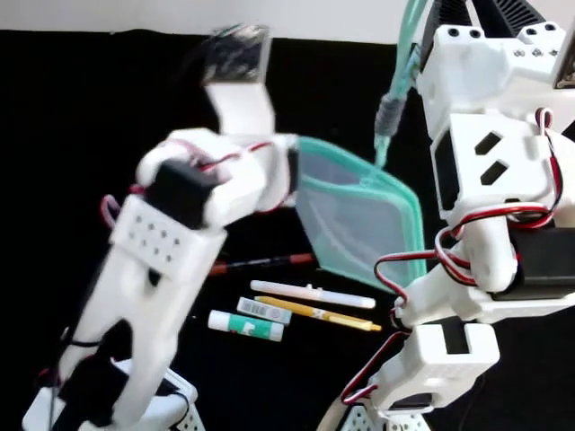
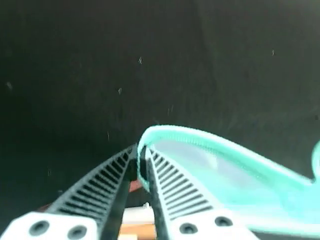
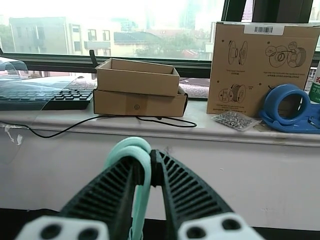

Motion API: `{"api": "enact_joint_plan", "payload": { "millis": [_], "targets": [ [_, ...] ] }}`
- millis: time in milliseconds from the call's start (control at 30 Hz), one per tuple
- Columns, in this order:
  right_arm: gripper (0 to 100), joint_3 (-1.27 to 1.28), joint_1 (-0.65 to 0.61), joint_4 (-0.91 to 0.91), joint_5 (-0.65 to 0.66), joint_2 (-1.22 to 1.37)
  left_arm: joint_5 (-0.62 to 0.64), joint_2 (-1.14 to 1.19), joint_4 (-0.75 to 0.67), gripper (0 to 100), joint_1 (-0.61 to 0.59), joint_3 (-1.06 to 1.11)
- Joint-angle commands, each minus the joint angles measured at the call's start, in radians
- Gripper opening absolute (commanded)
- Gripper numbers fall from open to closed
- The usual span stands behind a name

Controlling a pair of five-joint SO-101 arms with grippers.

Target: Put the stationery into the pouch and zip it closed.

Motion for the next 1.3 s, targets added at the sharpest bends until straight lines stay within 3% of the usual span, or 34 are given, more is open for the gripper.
{"api": "enact_joint_plan", "payload": {
  "millis": [0,133,400,633,1033,1267],
  "targets": [
    [0.6,-0.096,-0.007,-0.005,-0.011,-0.031,-0.087,-0.005,0.018,1,0.087,0.002],
    [0.6,-0.096,-0.005,-0.005,-0.011,-0.041,-0.137,-0.005,0.046,1,0.147,0.027],
    [0.6,-0.096,-0.005,-0.004,-0.011,-0.070,-0.140,-0.013,0.049,2,0.148,0.071],
    [0.6,-0.096,-0.005,-0.004,-0.011,-0.070,-0.141,-0.007,0.129,16,0.147,0.070],
    [0.6,-0.096,-0.005,-0.002,-0.011,-0.070,-0.141,-0.013,0.121,4,0.145,0.061],
    [0.6,-0.096,-0.005,-0.002,-0.011,-0.070,-0.221,-0.015,0.121,5,0.119,0.059]
  ]
}}
